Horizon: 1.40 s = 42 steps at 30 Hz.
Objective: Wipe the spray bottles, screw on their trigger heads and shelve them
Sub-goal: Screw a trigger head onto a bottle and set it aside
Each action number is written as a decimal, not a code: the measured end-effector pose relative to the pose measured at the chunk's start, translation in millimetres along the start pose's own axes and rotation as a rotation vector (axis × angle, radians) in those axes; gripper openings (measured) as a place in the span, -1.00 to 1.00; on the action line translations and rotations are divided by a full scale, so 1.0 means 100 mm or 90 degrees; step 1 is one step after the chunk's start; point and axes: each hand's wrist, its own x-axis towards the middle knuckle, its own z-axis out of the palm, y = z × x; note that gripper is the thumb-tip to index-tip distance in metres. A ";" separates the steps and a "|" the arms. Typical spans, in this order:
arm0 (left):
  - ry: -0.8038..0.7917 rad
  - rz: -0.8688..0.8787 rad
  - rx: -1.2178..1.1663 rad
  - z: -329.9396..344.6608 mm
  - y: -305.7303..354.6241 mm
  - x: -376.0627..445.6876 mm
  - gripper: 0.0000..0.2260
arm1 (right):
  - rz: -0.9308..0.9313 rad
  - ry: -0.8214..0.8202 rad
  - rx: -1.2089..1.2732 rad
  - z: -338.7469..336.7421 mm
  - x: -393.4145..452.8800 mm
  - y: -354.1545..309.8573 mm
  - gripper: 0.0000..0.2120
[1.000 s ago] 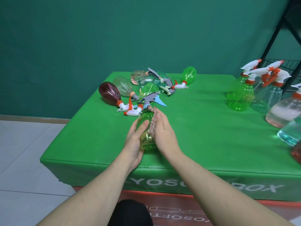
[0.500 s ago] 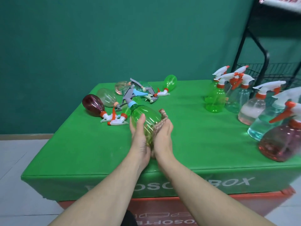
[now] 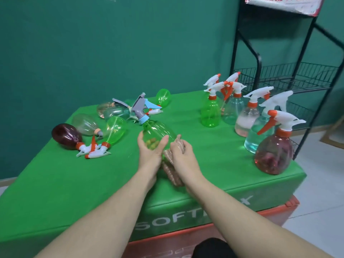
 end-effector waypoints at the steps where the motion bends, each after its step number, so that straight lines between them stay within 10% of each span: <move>1: 0.004 0.000 0.013 0.06 0.01 0.04 -0.20 | -0.008 -0.004 -0.021 -0.10 0.03 0.00 -0.62; 23: -0.188 0.031 0.206 1.75 -0.25 0.83 -0.13 | 0.019 0.061 -0.146 -1.41 0.78 0.22 -0.65; 42: -0.234 0.021 0.266 1.43 -0.16 0.72 -0.26 | -0.020 0.040 -0.186 -1.28 0.57 0.10 -0.62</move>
